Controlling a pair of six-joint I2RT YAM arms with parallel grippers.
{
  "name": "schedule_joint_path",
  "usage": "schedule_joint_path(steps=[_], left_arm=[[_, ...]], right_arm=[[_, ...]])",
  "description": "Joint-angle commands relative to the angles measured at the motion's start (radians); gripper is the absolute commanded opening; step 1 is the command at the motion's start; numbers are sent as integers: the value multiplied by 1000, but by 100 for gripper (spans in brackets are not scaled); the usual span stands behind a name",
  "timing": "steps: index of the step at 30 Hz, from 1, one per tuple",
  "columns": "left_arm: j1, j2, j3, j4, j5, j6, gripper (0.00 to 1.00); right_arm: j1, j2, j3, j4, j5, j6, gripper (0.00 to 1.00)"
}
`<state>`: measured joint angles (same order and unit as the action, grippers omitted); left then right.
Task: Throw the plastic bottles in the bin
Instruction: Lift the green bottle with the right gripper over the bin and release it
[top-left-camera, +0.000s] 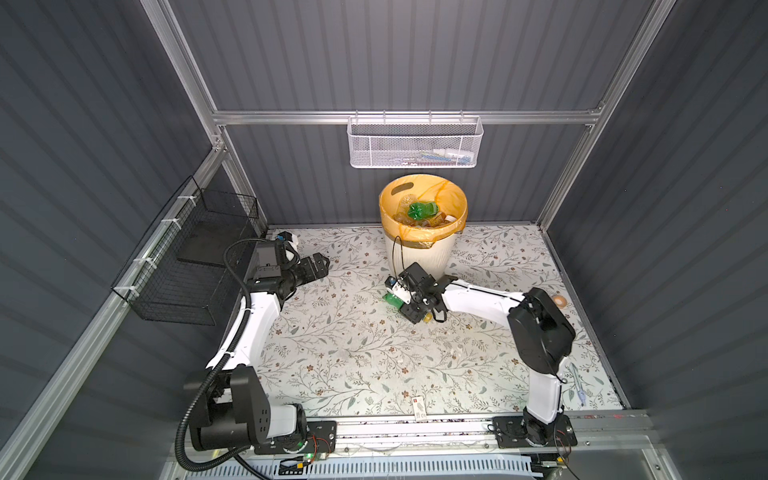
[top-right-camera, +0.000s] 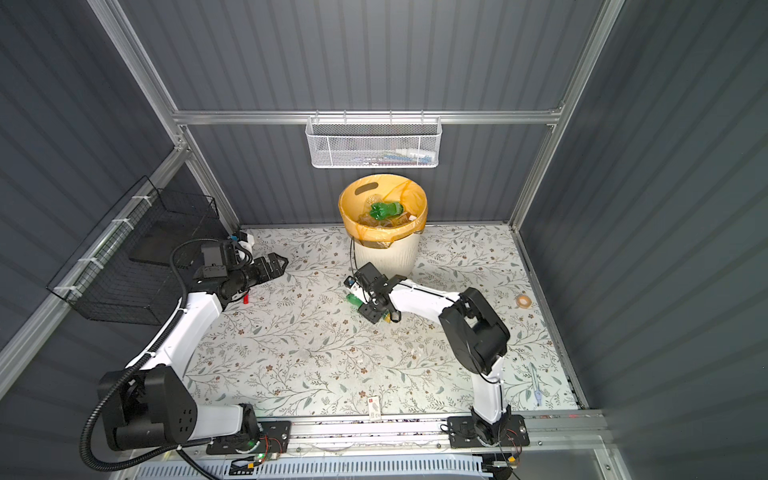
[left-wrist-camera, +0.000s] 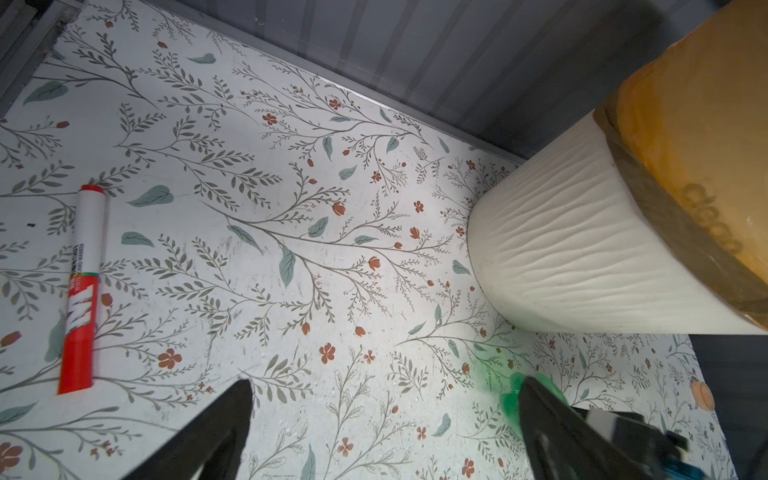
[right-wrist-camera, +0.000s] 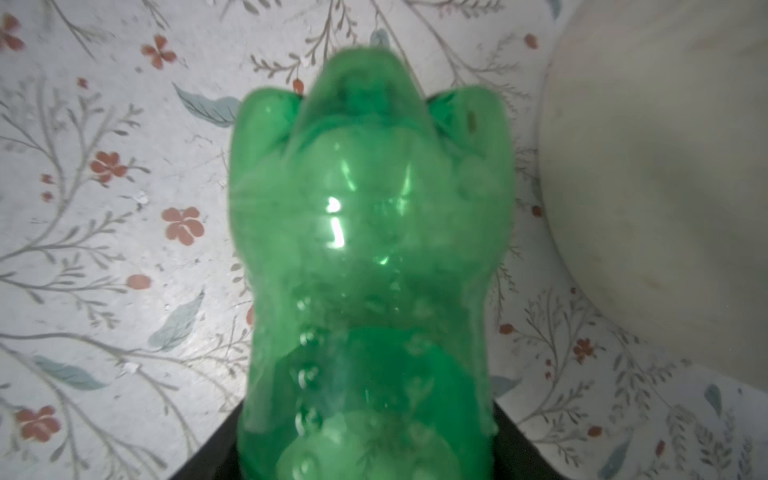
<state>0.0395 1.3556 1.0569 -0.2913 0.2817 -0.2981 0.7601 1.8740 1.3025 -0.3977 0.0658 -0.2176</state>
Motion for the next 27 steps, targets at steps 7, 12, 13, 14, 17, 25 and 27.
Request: schedule_joint_path(steps=[7, 12, 13, 14, 17, 25, 27], left_arm=[[7, 22, -10, 21, 40, 6, 100], [7, 34, -13, 28, 72, -1, 100], [7, 34, -13, 30, 76, -4, 100], [6, 38, -13, 30, 81, -4, 100], [6, 42, -18, 35, 92, -7, 99], [5, 43, -20, 43, 108, -12, 100], [5, 39, -21, 44, 109, -10, 100]], right_arm=[[-118, -436, -425, 198, -77, 492, 57], [-349, -745, -728, 300, -140, 746, 56], [-403, -820, -779, 303, -150, 781, 56], [-453, -873, -821, 298, -159, 814, 57], [-568, -969, -899, 245, -169, 870, 58], [-676, -920, -727, 223, -277, 886, 58], [-674, -841, -511, 177, -334, 870, 57]])
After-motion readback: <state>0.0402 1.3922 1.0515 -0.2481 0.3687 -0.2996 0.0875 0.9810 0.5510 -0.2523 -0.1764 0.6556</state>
